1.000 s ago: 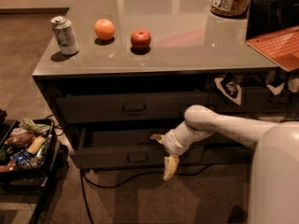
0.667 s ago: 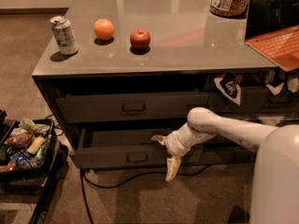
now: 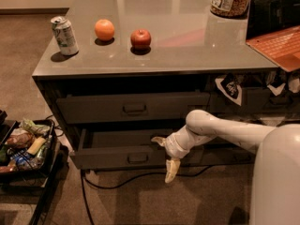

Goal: Open middle drawer

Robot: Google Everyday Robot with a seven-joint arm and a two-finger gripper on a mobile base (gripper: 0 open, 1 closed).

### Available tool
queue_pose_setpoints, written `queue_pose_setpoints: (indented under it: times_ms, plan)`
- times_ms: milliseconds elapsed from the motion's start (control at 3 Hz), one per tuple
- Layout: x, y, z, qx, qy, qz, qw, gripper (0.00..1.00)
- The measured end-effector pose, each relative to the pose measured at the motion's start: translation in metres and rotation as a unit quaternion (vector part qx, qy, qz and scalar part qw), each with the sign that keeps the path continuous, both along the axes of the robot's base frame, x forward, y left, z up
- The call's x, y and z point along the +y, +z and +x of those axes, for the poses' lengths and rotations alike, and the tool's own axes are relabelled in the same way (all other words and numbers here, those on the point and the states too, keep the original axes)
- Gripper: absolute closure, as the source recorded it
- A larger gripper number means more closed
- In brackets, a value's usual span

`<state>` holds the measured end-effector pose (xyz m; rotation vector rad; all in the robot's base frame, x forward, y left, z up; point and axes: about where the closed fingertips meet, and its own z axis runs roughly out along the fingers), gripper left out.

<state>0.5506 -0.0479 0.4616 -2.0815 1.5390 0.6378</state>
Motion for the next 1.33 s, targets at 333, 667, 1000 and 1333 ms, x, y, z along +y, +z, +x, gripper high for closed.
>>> queue_pose_setpoints:
  times_ms: [333,667,1000,1333]
  plan:
    - [-0.002,-0.016,0.005,-0.001,-0.003,-0.019,0.9998,0.0]
    - [-0.007,-0.024,0.012,-0.007,-0.008,-0.033,0.9994,0.0]
    - [-0.015,-0.023,0.025,-0.023,-0.026,-0.033,0.9988,0.0]
    - [-0.03,-0.019,0.036,-0.036,-0.051,-0.026,0.9977,0.0]
